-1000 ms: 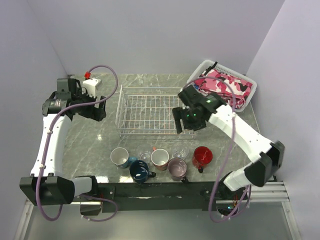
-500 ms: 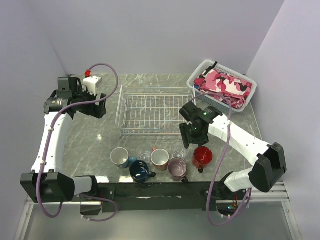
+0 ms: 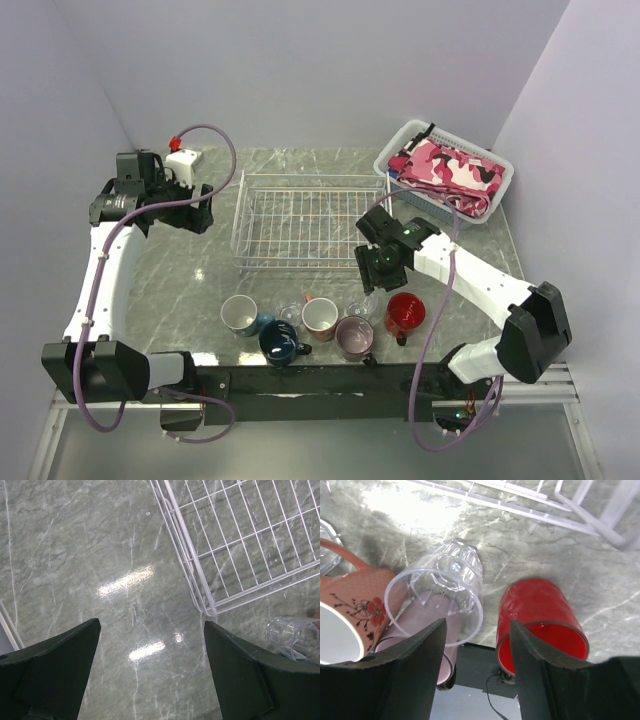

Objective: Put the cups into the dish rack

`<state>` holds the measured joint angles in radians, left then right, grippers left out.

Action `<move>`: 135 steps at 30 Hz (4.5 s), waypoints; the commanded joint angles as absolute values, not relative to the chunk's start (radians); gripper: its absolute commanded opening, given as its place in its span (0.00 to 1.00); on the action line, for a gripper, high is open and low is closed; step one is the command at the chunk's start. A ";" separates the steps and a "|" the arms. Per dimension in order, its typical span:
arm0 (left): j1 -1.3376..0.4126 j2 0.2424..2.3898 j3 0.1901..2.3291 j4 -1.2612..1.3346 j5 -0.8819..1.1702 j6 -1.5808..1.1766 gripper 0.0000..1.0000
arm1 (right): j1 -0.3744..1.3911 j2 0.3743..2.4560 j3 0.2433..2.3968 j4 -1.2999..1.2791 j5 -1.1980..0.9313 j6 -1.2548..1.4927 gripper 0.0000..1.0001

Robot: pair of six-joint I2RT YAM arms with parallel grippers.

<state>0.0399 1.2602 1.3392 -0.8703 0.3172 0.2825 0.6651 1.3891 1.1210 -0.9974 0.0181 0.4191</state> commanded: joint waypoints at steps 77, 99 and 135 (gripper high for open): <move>-0.032 1.582 1.657 -0.071 1.111 -0.762 0.96 | 0.431 1.956 1.712 0.686 -0.966 1.675 0.00; -0.129 1.615 1.626 0.003 1.066 -0.795 0.96 | 0.476 2.033 1.744 0.673 -0.983 1.681 0.00; -0.411 2.160 2.543 -0.949 0.491 -0.006 0.01 | 0.067 1.250 1.393 -0.351 -0.672 0.840 1.00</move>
